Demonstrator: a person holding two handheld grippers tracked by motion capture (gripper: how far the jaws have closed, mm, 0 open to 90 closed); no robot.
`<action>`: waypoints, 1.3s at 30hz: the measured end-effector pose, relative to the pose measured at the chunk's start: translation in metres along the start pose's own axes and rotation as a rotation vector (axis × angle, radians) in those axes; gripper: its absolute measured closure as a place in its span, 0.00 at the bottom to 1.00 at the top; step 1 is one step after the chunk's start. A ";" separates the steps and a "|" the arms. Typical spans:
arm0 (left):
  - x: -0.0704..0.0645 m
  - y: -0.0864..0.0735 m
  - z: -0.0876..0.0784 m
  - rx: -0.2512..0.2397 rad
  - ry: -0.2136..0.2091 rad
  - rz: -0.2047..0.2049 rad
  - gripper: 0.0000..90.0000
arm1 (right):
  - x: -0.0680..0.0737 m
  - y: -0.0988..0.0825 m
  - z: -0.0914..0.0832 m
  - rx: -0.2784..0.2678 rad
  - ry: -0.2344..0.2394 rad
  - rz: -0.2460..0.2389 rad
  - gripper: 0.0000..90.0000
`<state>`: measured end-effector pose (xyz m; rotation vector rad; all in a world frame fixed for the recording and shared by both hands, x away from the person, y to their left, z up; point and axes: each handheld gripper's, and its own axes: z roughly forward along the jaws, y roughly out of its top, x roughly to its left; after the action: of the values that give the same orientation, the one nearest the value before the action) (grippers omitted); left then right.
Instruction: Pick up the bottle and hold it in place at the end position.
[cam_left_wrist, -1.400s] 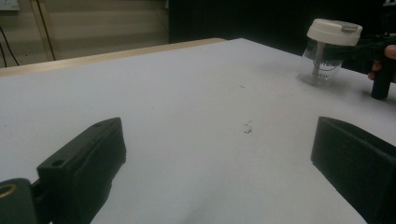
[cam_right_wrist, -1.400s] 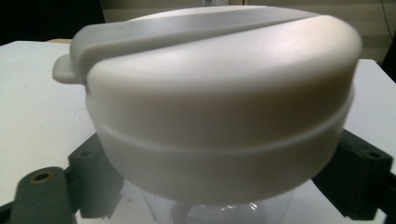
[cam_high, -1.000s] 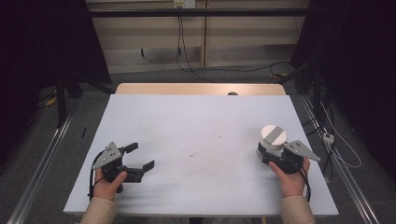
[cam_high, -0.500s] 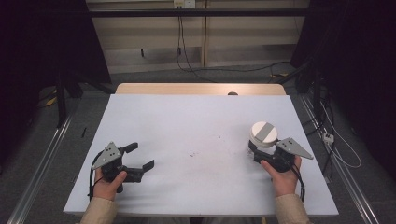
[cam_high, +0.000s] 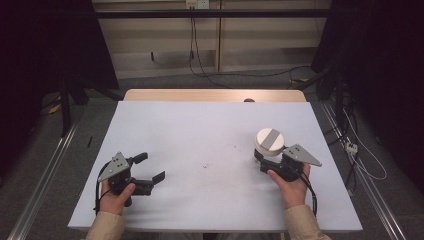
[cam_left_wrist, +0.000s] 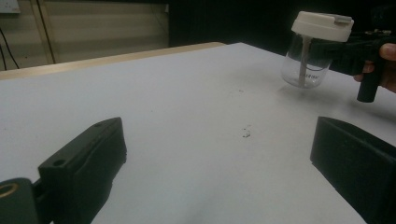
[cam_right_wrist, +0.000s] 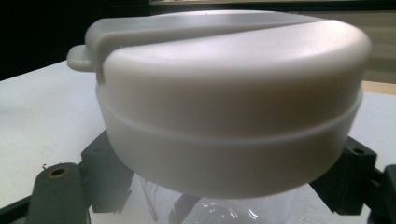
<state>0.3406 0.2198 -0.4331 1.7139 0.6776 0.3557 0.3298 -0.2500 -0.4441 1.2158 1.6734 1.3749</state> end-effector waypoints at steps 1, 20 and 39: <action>0.000 0.000 0.000 0.000 0.001 0.001 0.03 | 0.001 0.001 0.001 0.001 0.003 -0.004 0.21; 0.000 -0.001 0.001 0.003 -0.005 -0.002 0.03 | 0.016 0.004 0.017 0.005 0.041 -0.013 0.21; 0.000 -0.001 0.002 0.001 -0.012 -0.008 0.03 | 0.027 0.009 0.030 0.013 0.057 -0.018 0.21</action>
<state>0.3413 0.2181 -0.4347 1.7124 0.6760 0.3388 0.3490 -0.2139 -0.4410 1.1762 1.7305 1.4025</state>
